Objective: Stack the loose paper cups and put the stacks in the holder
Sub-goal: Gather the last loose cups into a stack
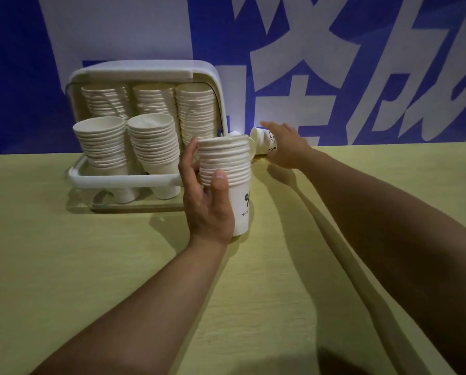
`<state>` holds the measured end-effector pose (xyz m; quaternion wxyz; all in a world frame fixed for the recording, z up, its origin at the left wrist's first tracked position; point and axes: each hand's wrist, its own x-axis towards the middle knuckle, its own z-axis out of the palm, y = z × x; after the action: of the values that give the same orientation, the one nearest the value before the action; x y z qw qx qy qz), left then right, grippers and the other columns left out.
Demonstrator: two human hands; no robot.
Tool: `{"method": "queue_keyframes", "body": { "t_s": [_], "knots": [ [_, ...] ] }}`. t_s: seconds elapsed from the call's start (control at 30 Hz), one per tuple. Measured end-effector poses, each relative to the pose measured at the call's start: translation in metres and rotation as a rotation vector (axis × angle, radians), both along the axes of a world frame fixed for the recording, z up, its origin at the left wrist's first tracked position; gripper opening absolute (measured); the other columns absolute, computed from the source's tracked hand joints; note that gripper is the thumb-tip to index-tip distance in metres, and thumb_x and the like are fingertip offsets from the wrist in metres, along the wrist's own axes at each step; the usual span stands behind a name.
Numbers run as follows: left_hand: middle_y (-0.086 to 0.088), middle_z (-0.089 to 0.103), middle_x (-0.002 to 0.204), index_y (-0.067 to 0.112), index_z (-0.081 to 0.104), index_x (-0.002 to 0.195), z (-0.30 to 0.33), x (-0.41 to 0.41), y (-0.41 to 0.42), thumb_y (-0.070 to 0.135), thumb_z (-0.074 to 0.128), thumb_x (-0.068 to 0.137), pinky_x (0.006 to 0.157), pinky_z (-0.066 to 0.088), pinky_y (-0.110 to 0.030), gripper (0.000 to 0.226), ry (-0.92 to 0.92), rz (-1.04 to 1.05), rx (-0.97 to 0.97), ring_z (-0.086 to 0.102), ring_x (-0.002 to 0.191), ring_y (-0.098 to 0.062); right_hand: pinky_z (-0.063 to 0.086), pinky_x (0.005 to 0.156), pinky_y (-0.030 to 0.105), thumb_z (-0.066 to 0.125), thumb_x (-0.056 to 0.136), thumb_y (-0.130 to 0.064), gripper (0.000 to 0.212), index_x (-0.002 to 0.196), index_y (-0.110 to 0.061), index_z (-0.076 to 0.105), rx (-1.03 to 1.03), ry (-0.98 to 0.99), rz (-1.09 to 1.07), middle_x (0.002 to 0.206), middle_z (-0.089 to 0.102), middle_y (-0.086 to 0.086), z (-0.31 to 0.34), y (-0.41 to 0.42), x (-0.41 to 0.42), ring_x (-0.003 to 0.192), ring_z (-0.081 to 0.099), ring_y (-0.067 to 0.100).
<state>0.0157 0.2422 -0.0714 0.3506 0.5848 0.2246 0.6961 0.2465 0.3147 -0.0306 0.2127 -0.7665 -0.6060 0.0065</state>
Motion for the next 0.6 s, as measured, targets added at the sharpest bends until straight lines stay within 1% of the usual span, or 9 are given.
{"method": "queue_keyframes", "body": {
  "t_s": [0.07, 0.13, 0.2, 0.23, 0.3, 0.37, 0.47, 0.53, 0.6],
  "knots": [
    [0.011, 0.06, 0.113, 0.026, 0.035, 0.144, -0.001, 0.0, 0.0, 0.046, 0.047, 0.086, 0.081, 0.048, -0.014, 0.063, 0.005, -0.001, -0.005, 0.062, 0.094, 0.004, 0.022, 0.113, 0.061, 0.071, 0.089, -0.032, 0.073, 0.15, -0.03, 0.031, 0.026, -0.04, -0.019, 0.146, 0.049, 0.003, 0.001, 0.001, -0.001, 0.137, 0.04, 0.031],
    [0.015, 0.058, 0.113, 0.024, 0.035, 0.145, -0.001, 0.0, 0.0, 0.046, 0.046, 0.086, 0.08, 0.048, -0.012, 0.065, 0.012, 0.001, -0.005, 0.061, 0.096, 0.007, 0.028, 0.111, 0.053, 0.063, 0.093, -0.033, 0.057, 0.145, -0.027, 0.04, 0.182, -0.051, -0.047, 0.126, 0.062, 0.003, 0.007, -0.001, -0.001, 0.122, 0.052, 0.028],
    [0.017, 0.056, 0.115, 0.016, 0.034, 0.148, -0.001, 0.001, 0.0, 0.045, 0.046, 0.087, 0.08, 0.047, -0.009, 0.068, 0.019, 0.0, 0.003, 0.06, 0.097, 0.01, 0.032, 0.108, 0.047, 0.059, 0.094, -0.03, 0.047, 0.139, -0.027, 0.047, 0.271, -0.051, -0.05, 0.119, 0.062, 0.003, 0.014, -0.006, -0.001, 0.116, 0.053, 0.026],
    [0.017, 0.056, 0.116, 0.013, 0.034, 0.149, -0.001, 0.001, 0.0, 0.044, 0.046, 0.087, 0.081, 0.047, -0.009, 0.07, 0.02, 0.001, 0.006, 0.059, 0.098, 0.011, 0.032, 0.108, 0.047, 0.059, 0.093, -0.029, 0.045, 0.137, -0.028, 0.049, 0.231, -0.067, -0.029, 0.124, 0.06, 0.004, 0.015, -0.009, 0.0, 0.12, 0.051, 0.026],
    [0.013, 0.056, 0.117, 0.016, 0.035, 0.148, -0.001, 0.0, 0.002, 0.044, 0.046, 0.087, 0.082, 0.047, -0.01, 0.068, 0.022, -0.004, 0.001, 0.06, 0.099, 0.01, 0.033, 0.109, 0.05, 0.062, 0.091, -0.031, 0.049, 0.138, -0.028, 0.049, 0.045, -0.076, 0.036, 0.139, 0.051, 0.003, 0.012, -0.016, 0.002, 0.128, 0.046, 0.029],
    [0.002, 0.059, 0.12, 0.024, 0.034, 0.145, -0.001, 0.0, 0.001, 0.046, 0.047, 0.086, 0.082, 0.048, -0.011, 0.064, 0.022, -0.02, -0.011, 0.06, 0.1, 0.007, 0.043, 0.104, 0.049, 0.07, 0.087, -0.038, 0.062, 0.142, -0.029, 0.044, -0.096, -0.027, 0.092, 0.141, 0.051, 0.003, 0.008, -0.026, 0.006, 0.126, 0.05, 0.03],
    [-0.013, 0.057, 0.127, 0.028, 0.033, 0.144, 0.001, -0.001, 0.0, 0.047, 0.047, 0.086, 0.082, 0.047, -0.009, 0.062, 0.022, -0.033, -0.014, 0.06, 0.101, 0.007, 0.049, 0.099, 0.045, 0.072, 0.086, -0.042, 0.075, 0.149, -0.036, 0.032, -0.115, -0.085, 0.1, 0.142, 0.051, 0.006, 0.008, -0.037, 0.009, 0.122, 0.054, 0.031],
    [-0.011, 0.057, 0.126, 0.029, 0.034, 0.143, 0.002, 0.0, 0.001, 0.047, 0.047, 0.086, 0.081, 0.046, -0.009, 0.061, 0.025, -0.034, -0.011, 0.06, 0.1, 0.008, 0.048, 0.097, 0.042, 0.072, 0.086, -0.039, 0.08, 0.151, -0.04, 0.025, -0.118, -0.113, 0.107, 0.145, 0.047, 0.008, 0.011, -0.043, 0.009, 0.123, 0.052, 0.033],
    [-0.009, 0.059, 0.124, 0.032, 0.034, 0.142, 0.001, 0.0, 0.001, 0.048, 0.047, 0.086, 0.083, 0.047, -0.011, 0.06, 0.029, -0.035, -0.017, 0.061, 0.1, 0.005, 0.049, 0.094, 0.036, 0.073, 0.087, -0.038, 0.079, 0.151, -0.039, 0.027, -0.057, -0.081, 0.144, 0.143, 0.048, 0.008, 0.017, -0.05, 0.007, 0.121, 0.054, 0.031]
  ]
}}
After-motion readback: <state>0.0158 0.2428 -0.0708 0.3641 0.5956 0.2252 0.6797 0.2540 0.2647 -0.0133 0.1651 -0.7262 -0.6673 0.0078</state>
